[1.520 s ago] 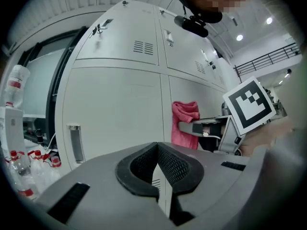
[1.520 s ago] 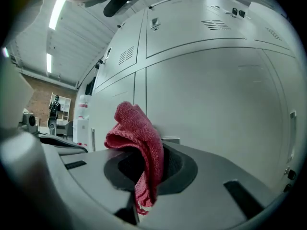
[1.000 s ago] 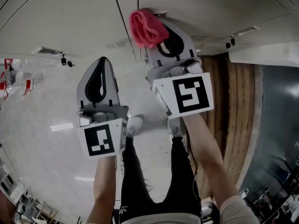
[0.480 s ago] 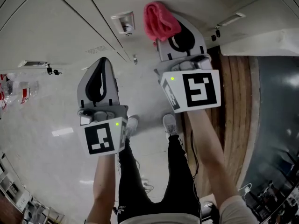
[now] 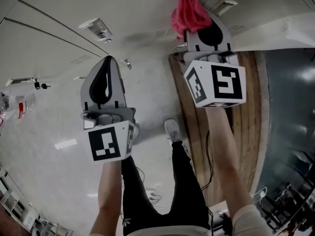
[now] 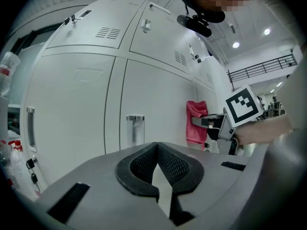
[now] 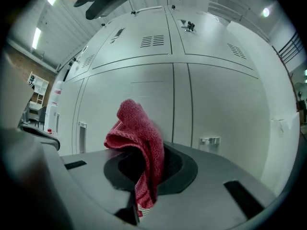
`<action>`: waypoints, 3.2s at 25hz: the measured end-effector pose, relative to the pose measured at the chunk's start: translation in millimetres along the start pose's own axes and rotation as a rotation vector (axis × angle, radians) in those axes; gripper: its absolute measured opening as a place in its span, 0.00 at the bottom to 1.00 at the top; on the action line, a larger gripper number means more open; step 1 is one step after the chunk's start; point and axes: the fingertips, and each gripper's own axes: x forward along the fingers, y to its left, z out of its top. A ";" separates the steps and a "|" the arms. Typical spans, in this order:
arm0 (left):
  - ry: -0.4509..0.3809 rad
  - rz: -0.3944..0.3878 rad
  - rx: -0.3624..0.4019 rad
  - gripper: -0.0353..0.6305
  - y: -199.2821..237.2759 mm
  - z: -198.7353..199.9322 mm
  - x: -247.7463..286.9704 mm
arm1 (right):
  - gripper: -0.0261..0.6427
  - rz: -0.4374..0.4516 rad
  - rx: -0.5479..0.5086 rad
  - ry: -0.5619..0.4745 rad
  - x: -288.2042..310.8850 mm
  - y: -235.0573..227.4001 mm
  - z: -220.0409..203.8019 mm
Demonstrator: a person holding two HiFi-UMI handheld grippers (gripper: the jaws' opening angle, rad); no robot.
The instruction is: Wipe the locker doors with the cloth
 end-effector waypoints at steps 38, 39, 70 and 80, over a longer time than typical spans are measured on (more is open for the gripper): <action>0.005 0.093 -0.017 0.08 87.7 -27.9 -50.4 | 0.10 0.360 0.023 0.085 8.7 226.6 -70.0; 0.010 0.097 -0.022 0.08 93.3 -29.5 -53.3 | 0.10 0.356 0.035 0.081 13.0 232.2 -70.5; -0.001 0.104 -0.002 0.08 40.9 -30.3 -27.8 | 0.10 0.108 0.062 0.092 14.6 67.9 -97.8; -0.028 0.102 -0.023 0.08 -26.8 -27.7 -6.0 | 0.10 0.025 -0.005 0.107 -1.8 -28.9 -108.9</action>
